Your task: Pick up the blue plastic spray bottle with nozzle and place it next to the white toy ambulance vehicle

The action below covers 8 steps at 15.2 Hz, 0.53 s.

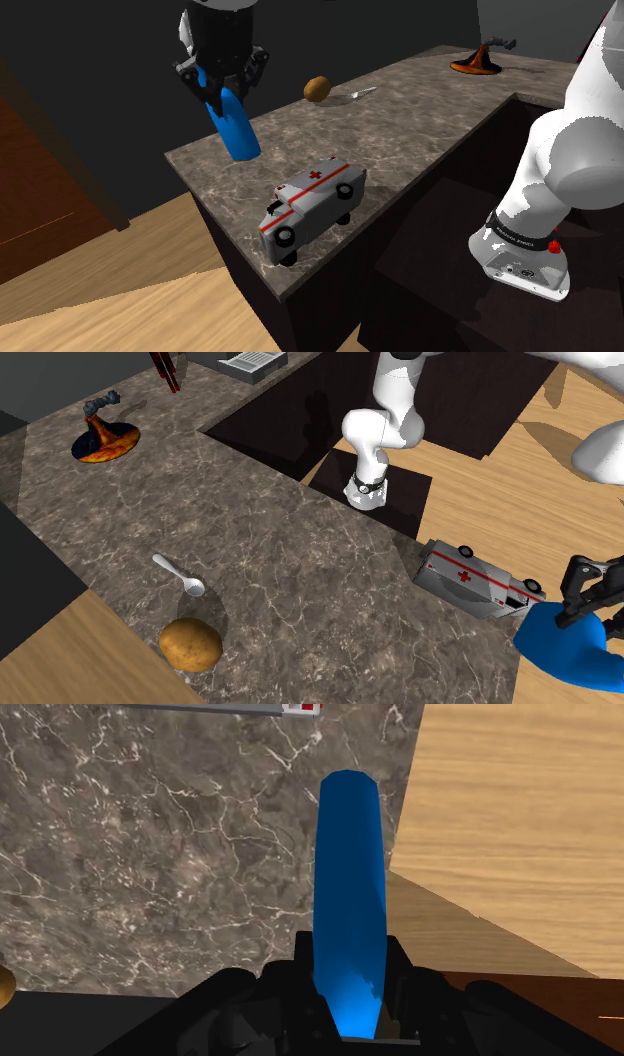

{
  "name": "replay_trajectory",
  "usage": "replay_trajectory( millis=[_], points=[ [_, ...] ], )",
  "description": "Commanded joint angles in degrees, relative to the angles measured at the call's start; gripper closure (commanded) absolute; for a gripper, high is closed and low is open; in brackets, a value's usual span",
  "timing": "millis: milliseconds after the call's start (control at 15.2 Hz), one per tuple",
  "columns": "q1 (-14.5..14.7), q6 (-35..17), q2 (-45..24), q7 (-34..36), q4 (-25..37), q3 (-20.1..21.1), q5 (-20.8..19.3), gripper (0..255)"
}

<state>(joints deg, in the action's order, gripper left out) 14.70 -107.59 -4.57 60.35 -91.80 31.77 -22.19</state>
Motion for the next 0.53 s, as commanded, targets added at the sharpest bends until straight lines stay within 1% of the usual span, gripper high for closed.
replay_trajectory(
  millis=[0,462],
  points=[
    [-0.12,-1.53,0.14,0.42,-1.65,-0.08,-0.08,255],
    [-0.43,-6.65,0.39,2.06,-7.19,-0.33,-0.63,255]
  ],
)
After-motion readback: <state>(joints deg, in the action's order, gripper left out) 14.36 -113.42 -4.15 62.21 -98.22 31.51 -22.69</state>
